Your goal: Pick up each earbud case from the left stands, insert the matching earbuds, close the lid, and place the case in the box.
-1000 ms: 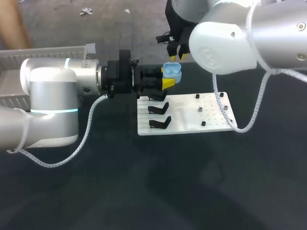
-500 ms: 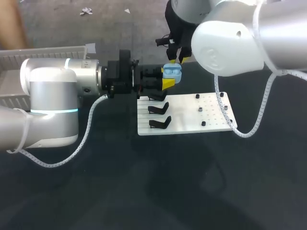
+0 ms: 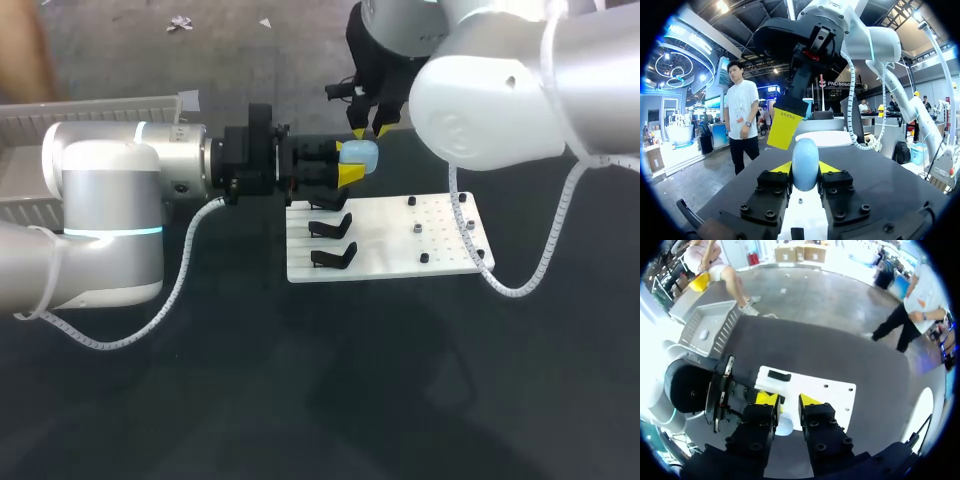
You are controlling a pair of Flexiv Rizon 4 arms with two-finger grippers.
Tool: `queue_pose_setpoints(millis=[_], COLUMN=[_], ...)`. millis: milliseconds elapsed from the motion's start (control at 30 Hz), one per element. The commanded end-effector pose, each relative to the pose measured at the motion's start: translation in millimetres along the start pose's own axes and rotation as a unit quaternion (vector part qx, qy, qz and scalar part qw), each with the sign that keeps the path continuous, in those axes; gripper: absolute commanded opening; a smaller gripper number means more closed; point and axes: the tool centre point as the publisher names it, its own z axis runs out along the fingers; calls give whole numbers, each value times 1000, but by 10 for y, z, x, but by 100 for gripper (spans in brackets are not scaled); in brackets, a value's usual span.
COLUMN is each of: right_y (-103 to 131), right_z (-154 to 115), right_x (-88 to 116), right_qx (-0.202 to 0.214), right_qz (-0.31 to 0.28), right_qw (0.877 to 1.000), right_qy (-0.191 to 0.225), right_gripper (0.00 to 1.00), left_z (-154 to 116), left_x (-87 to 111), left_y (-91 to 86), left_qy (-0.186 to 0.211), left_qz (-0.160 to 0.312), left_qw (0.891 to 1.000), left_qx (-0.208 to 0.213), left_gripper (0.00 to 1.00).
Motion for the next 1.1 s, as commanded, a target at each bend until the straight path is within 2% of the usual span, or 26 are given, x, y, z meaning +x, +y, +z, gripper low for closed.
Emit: queue_pose_setpoints(millis=[33, 133, 233, 267, 333, 367, 600, 767, 867, 1000, 1100], right_y=[-106, -254, -391, -422, -462, -474, -474, -424, -379, -312, -268], right_z=[-97, -164, -141, -130, -107, -99, -50, 14, 50, 83, 102], right_x=[32, 91, 227, 277, 365, 403, 547, 584, 583, 560, 527], right_qx=[2, -11, -17, -20, -16, -18, -12, -15, -17, -16, -14], right_qz=[29, 76, 120, 131, 144, 151, 175, 183, 186, 187, 185], right_qw=[999, 996, 990, 989, 987, 986, 982, 981, 980, 981, 981], right_qy=[-24, -47, -66, -69, -73, -74, -69, -68, -65, -56, -50], right_gripper=[26, 34, 49, 56, 89, 100, 100, 100, 100, 100, 100], left_z=[5, 5, -56, -127, -279, -355, -887, -1361, -1682, -2188, -2504], left_x=[11, 11, -13, -36, -83, -107, -293, -289, -284, -267, -241], left_y=[-17, -17, 11, 45, 114, 147, 328, 521, 637, 805, 917], left_qy=[-2, -2, -2, 0, 0, 2, 4, 23, 40, 61, 77], left_qz=[2, 2, 6, 9, 15, 19, 45, 56, 67, 73, 78], left_qw=[1000, 1000, 1000, 1000, 999, 999, 993, 985, 978, 962, 954], left_qx=[-4, -4, -11, -20, -37, -49, -108, -161, -194, -255, -278], left_gripper=[0, 0, 0, 0, 0, 0, 0, 0, 0, 0, 0])
